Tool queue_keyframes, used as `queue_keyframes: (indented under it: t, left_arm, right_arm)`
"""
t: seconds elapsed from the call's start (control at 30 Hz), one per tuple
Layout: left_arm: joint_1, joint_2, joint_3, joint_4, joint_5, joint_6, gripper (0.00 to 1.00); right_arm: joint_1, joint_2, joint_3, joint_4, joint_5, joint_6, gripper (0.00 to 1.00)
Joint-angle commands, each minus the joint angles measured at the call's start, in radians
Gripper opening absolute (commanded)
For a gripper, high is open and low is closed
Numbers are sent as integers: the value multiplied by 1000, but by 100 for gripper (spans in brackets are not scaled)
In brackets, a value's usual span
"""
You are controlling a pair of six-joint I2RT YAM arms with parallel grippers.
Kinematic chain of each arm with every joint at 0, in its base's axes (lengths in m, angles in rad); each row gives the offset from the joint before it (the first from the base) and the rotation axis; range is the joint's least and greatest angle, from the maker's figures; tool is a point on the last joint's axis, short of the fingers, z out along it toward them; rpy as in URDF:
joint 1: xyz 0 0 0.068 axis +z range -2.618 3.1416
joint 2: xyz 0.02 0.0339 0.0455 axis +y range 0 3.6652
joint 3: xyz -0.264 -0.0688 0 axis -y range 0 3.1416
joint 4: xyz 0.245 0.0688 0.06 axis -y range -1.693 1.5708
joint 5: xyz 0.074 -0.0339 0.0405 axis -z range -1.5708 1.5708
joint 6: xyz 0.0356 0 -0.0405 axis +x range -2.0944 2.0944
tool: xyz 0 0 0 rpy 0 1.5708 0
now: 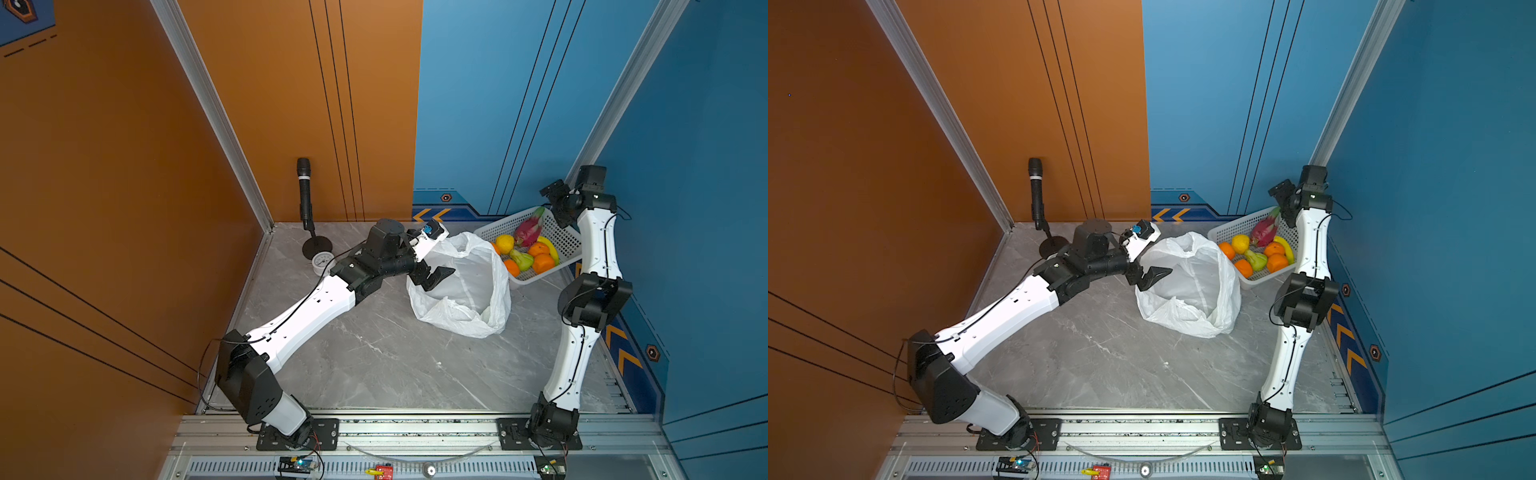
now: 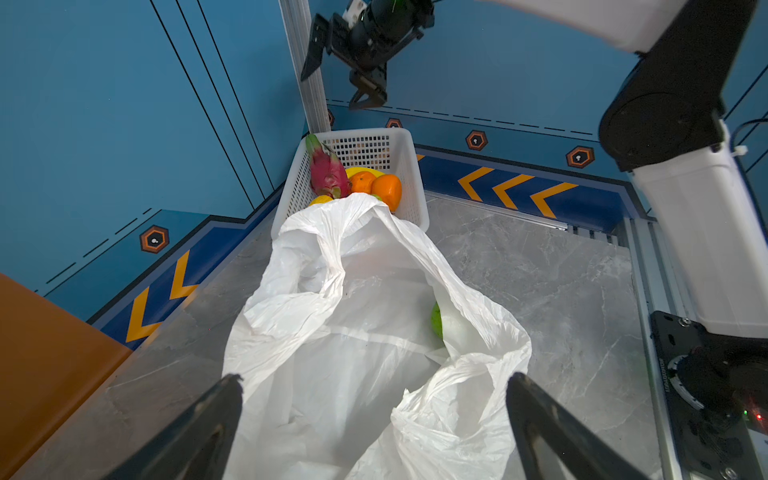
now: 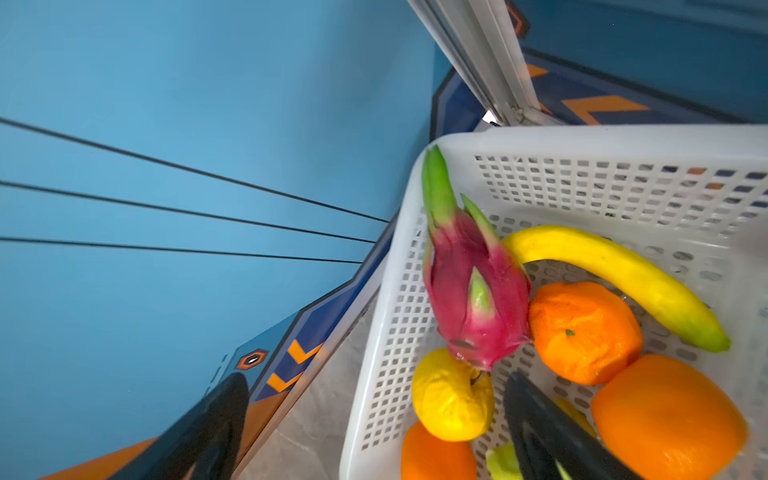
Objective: Untie the knot of the plastic bag and take out the fruit
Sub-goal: 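Move the right gripper to the bag while the left gripper reaches into the bag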
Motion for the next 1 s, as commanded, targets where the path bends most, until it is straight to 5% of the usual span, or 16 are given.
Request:
queue_keyframes:
  t: [0.0,0.57,0.77,0.97]
  left_arm:
    - [-17,-4,-18,35,-22,-60,98]
    - [-90,170,-19,63,-27,-109,90]
    - [-107,229,-15,44,-6,-102,82]
    - [-125,251,-40,4,5,-63,82]
  right_arm:
    - [1,-150,-90,-48,-35,-49,96]
    - [56,-844,-749,-157,-94,-136,96]
    - [174,-1044,-1016,-195,12,-145,97]
    - [320,-1090,-1179,-253,72,-102,97]
